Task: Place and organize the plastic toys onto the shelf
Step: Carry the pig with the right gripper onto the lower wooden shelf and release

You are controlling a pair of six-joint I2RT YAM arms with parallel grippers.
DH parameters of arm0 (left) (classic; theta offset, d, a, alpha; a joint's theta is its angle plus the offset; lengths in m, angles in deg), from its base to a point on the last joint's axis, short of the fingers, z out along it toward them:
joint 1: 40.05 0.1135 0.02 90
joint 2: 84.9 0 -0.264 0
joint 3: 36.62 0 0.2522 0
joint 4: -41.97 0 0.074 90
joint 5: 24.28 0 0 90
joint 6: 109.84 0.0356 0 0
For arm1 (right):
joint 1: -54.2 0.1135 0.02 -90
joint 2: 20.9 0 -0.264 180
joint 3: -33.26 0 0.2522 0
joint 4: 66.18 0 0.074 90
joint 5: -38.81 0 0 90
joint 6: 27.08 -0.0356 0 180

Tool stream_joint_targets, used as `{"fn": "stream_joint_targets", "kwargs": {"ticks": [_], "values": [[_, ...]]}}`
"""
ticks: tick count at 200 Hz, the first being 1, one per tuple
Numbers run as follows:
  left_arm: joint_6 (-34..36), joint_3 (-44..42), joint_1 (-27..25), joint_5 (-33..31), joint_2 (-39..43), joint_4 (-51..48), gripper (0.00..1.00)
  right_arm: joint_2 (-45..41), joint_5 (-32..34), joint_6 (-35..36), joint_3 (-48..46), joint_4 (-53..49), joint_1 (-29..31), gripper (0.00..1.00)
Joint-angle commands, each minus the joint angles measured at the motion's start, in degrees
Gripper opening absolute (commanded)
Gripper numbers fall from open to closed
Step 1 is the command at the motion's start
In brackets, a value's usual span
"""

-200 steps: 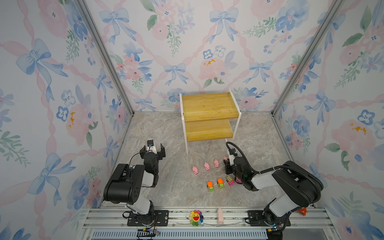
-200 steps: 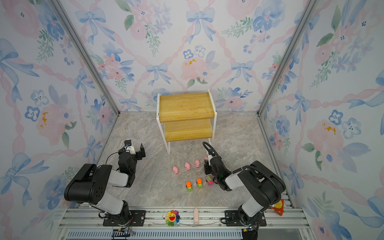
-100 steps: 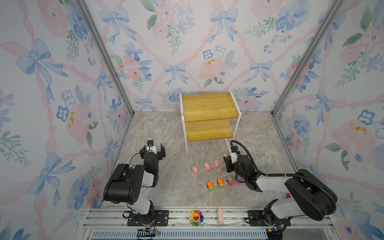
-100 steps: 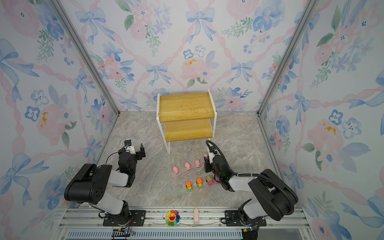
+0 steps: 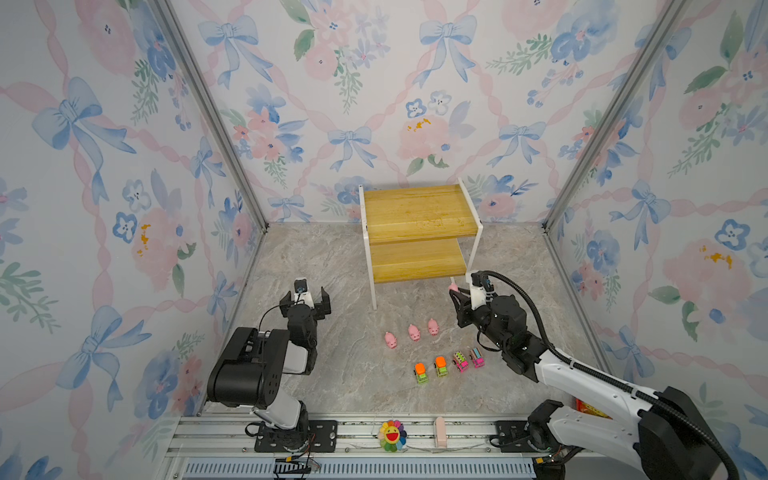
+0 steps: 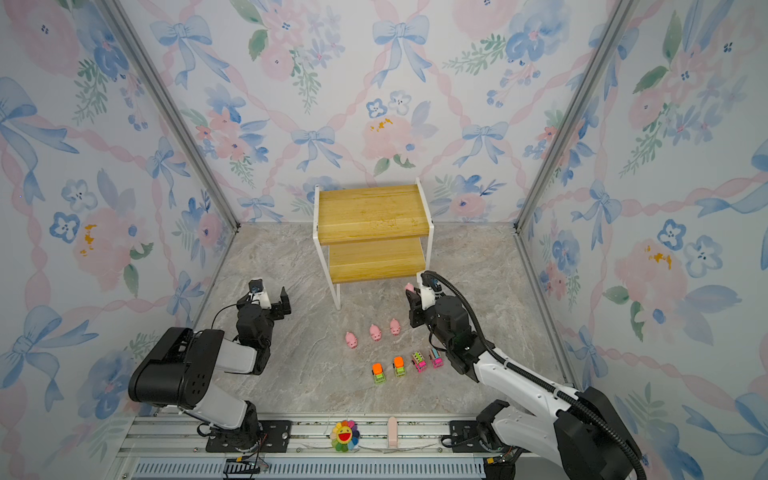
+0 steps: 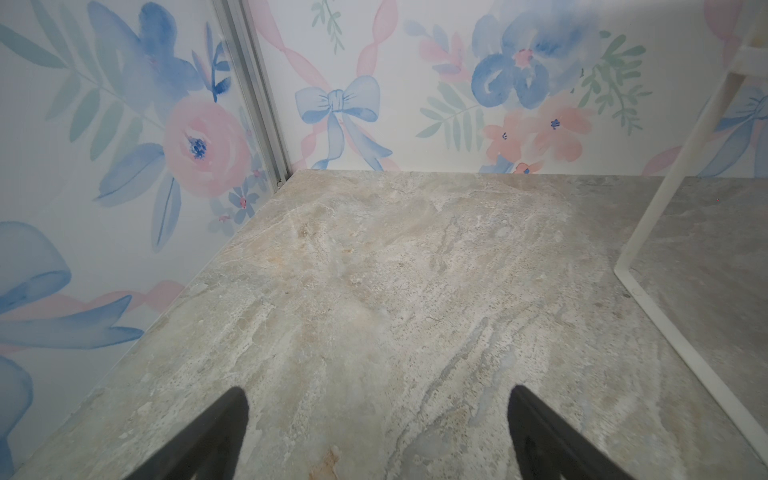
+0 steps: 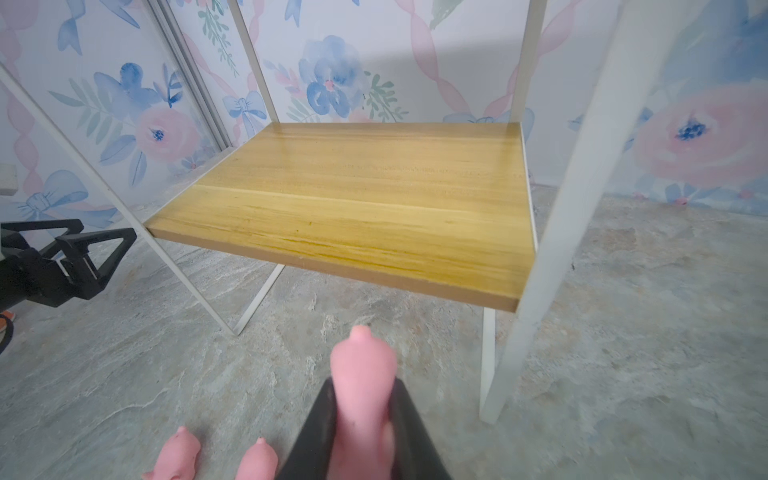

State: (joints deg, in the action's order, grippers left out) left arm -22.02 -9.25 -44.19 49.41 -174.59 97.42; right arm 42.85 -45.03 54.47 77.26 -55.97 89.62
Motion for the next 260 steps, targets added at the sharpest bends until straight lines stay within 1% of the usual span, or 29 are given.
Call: {"fn": "stream_joint_targets", "kwargs": {"ticks": [1, 42, 76, 107, 153, 185, 204, 241, 260], "values": [[-0.8, -0.2, -0.1, -0.7, 0.2, 0.4, 0.98, 3.1, -0.4, 2.9, 5.3, -2.0, 0.3, 0.23], [-0.7, -0.2, -0.1, -0.7, 0.3, 0.4, 0.98, 9.9, -1.7, 3.0, 11.7, 0.7, -0.6, 0.23], [-0.8, -0.2, -0.1, -0.7, 0.2, 0.4, 0.98, 13.4, -0.4, 3.1, 15.2, 1.4, -0.8, 0.23], [-0.7, -0.2, -0.2, -0.6, 0.2, 0.5, 0.98, 15.8, 2.2, 3.3, 18.7, -0.4, -0.9, 0.24], [-0.8, -0.2, -0.1, -0.7, 0.2, 0.4, 0.98, 18.9, 7.6, 0.8, 22.9, -3.5, -0.6, 0.24], [-0.8, -0.2, -0.2, -0.6, 0.3, 0.4, 0.98, 19.8, 11.0, 0.0, 23.0, -2.4, -0.5, 0.25], [-0.7, -0.2, -0.1, -0.7, 0.2, 0.4, 0.98, 20.3, 11.5, -0.2, 22.6, -1.3, -0.4, 0.25], [-0.8, -0.2, -0.1, -0.7, 0.2, 0.4, 0.98, 21.2, 12.3, 1.5, 19.1, 5.3, 0.9, 0.25], [-0.8, -0.2, -0.2, -0.6, 0.2, 0.4, 0.98, 21.9, 12.6, 2.8, 16.3, 11.2, 1.5, 0.26]]}}
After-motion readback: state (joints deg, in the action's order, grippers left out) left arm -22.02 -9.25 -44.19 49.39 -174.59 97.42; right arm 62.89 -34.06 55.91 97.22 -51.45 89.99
